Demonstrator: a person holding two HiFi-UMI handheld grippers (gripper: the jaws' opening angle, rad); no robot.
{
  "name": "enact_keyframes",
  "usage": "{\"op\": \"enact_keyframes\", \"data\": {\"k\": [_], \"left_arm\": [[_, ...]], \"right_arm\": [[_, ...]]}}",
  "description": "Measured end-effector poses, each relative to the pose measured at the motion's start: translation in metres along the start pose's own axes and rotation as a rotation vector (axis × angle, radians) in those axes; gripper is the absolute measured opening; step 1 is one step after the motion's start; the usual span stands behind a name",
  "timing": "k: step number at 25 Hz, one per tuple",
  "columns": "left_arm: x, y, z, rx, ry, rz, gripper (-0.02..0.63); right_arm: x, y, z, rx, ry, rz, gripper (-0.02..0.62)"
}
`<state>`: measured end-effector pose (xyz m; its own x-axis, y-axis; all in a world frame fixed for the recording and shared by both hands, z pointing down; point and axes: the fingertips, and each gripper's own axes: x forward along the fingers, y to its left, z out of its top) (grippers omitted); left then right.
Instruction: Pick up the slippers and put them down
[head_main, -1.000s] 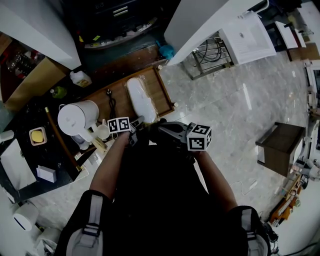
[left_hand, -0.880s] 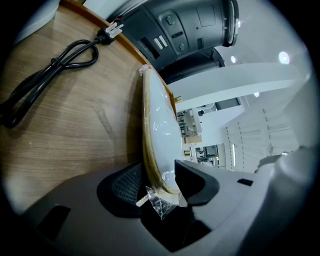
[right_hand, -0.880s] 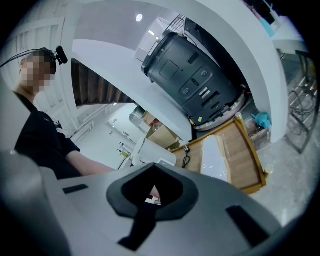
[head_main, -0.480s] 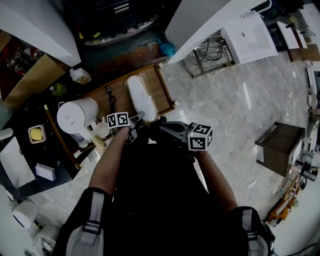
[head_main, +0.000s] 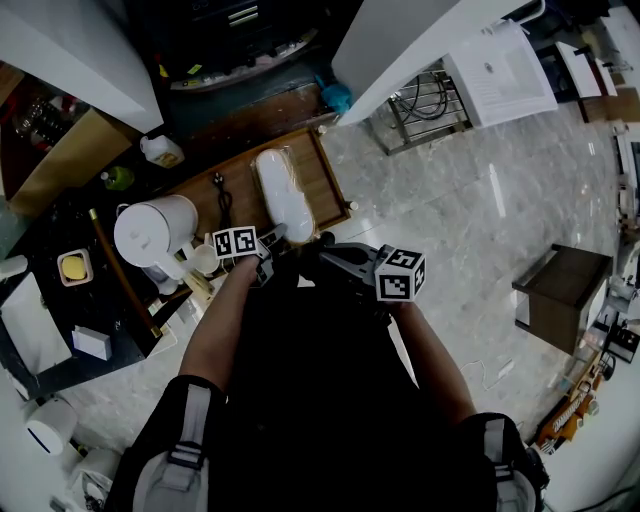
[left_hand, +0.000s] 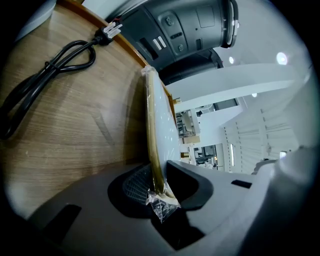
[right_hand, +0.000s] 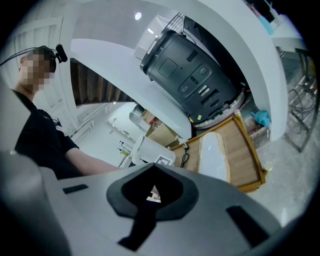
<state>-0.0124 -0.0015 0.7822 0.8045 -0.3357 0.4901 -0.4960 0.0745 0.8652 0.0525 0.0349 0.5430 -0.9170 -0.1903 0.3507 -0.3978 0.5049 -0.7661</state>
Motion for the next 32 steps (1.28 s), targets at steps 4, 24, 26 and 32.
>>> {"op": "enact_keyframes", "data": {"k": [4, 24, 26, 32], "left_arm": [[-0.001, -0.009, 0.005, -0.001, -0.008, -0.034, 0.083], [-0.007, -0.041, 0.012, -0.012, -0.060, -0.170, 0.071], [-0.009, -0.044, 0.012, -0.019, -0.067, -0.181, 0.071], [-0.015, -0.058, 0.009, -0.031, -0.077, -0.234, 0.071]], "right_arm": [[-0.001, -0.001, 0.002, 0.000, -0.001, 0.004, 0.008], [-0.002, -0.006, 0.004, -0.005, -0.006, 0.022, 0.008], [-0.002, -0.006, 0.004, -0.008, -0.009, 0.025, 0.007], [-0.001, -0.005, 0.004, -0.016, -0.010, 0.029, 0.008]]}}
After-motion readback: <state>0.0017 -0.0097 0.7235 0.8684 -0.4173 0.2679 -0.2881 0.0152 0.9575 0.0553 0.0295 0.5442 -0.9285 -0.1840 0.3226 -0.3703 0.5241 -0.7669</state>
